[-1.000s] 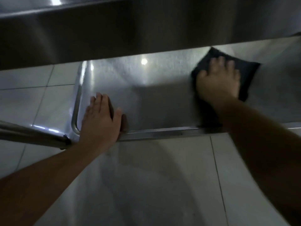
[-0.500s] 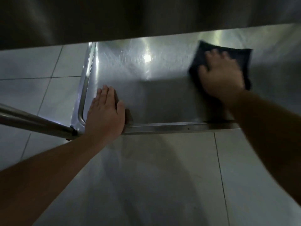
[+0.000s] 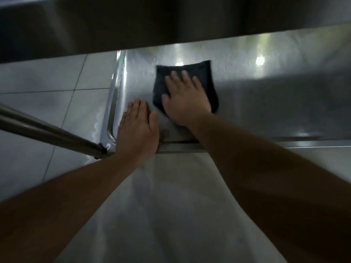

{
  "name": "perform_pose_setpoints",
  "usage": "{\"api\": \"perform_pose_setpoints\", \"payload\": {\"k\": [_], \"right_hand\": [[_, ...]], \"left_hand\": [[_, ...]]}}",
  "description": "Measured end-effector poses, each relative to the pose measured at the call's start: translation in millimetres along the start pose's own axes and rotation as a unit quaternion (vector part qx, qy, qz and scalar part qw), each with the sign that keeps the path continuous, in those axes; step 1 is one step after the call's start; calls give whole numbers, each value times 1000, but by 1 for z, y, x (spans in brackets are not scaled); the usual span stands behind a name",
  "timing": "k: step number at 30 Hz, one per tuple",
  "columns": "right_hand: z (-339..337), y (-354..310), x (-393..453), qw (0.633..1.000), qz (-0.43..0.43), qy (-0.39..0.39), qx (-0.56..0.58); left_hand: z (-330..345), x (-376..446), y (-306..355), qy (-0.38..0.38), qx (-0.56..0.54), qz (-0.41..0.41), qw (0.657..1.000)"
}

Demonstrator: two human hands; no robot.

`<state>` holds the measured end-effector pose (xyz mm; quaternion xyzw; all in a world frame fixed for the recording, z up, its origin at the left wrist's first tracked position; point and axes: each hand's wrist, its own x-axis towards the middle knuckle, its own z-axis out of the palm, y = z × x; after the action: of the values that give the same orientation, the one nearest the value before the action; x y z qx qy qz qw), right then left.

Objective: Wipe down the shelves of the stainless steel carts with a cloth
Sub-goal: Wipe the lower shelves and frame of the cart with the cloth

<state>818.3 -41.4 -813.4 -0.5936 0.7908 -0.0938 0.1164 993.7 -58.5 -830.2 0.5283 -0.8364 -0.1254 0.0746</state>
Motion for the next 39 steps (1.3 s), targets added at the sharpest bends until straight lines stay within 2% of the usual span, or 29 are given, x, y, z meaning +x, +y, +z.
{"api": "perform_pose_setpoints", "payload": {"k": [2,6,10,20,23,27,30,33,36,39], "right_hand": [[1,4,-13,997,-71,-33,-9],[-6,53,-67,987,-143,-72,-30],[-27,126,-122,977,-167,-118,-66],[-95,309,-208,986,-33,-150,-71],[-98,351,-226,991,66,-104,-56],[-102,403,-245,976,204,-45,-57],[-103,411,-249,966,253,-19,-42],[-97,383,-247,968,246,4,-41],[-92,342,-244,981,186,-15,-46],[-79,300,-236,995,74,-38,-58]], "left_hand": [[-1,0,1,3,-1,1,1000],[-2,-3,0,6,20,9,1000],[-7,-5,4,3,33,21,999],[-24,-5,24,-33,148,49,987],[-29,-12,33,-21,148,86,985],[-22,-22,67,-40,92,99,990],[-7,-38,112,-73,60,168,981],[12,-55,156,-95,50,209,972],[28,-67,187,-102,52,222,968],[39,-77,204,-141,53,208,967]]}}
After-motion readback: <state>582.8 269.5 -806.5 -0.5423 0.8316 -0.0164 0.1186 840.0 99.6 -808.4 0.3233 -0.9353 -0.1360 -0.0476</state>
